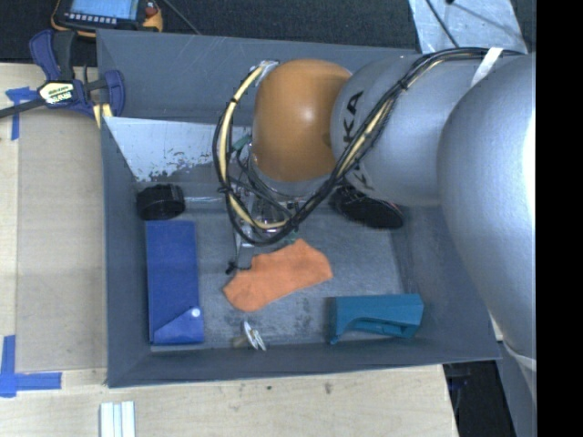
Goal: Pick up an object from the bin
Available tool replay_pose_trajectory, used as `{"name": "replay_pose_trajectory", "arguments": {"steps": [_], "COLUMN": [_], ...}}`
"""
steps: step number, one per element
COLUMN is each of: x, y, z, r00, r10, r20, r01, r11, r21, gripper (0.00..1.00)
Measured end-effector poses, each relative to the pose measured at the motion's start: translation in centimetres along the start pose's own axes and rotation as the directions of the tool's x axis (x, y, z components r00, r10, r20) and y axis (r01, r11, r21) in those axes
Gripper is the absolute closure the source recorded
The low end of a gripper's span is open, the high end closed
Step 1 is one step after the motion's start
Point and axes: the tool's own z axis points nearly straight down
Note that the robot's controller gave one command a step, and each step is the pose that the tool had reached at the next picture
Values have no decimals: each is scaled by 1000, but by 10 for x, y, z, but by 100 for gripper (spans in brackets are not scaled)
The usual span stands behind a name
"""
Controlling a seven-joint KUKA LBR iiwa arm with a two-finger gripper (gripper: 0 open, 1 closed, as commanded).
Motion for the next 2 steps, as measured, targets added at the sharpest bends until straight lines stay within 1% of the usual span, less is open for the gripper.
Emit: {"name": "replay_pose_trajectory", "arguments": {"steps": [1, 2], "x": [0, -3], "y": [0, 46], "z": [0, 43], "r00": [1000, 999], "r10": [0, -45], "r20": [0, 7], "r01": [0, 45], "r11": [1000, 999], "r21": [0, 0], "gripper": [0, 0]}}
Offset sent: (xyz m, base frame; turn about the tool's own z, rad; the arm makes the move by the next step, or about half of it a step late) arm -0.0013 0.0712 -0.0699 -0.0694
